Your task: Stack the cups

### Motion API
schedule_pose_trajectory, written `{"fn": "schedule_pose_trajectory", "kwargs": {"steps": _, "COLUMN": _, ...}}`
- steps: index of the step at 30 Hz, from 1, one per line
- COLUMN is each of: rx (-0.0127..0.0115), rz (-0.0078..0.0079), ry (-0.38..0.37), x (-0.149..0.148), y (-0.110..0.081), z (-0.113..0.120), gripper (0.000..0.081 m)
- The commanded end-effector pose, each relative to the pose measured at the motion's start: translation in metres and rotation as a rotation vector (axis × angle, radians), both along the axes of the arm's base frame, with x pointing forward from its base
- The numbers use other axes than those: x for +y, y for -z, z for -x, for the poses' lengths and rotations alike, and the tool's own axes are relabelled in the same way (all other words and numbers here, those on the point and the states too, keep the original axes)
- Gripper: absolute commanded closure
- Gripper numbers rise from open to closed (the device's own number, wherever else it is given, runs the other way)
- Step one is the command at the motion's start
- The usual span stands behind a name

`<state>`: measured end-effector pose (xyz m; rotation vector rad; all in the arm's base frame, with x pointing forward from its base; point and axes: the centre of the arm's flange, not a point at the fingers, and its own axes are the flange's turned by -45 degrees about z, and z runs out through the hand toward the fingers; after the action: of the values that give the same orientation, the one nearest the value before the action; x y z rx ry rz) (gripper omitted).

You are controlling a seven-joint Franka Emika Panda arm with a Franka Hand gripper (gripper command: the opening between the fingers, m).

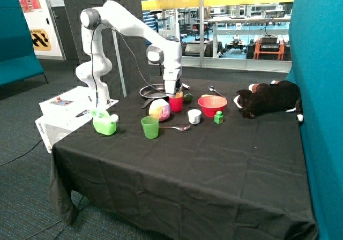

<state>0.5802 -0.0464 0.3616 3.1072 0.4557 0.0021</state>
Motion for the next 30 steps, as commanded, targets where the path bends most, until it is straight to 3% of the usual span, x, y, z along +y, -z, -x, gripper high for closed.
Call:
{"fn": "schedule_pose_trajectory", "kwargs": {"steps": 1, "rx": 0.0015, "rz": -0.001, "ry": -0.012, "x": 0.006, "y": 0.001, "z": -0.002, "gripper": 0.0235}}
{"fn": "schedule_pose_trajectory", "kwargs": {"steps": 15, "rx": 0.0015, "rz": -0.001, "ry": -0.002, "x": 0.001, "y": -0.007, "z": -0.001, "gripper": 0.02}}
{"fn": "schedule_pose_trajectory", "kwargs": {"steps": 30, "rx": 0.0015, "rz": -0.001, "ry": -0.006, "x": -0.002, "y": -0.028, "z": -0.001, "gripper": 0.023}}
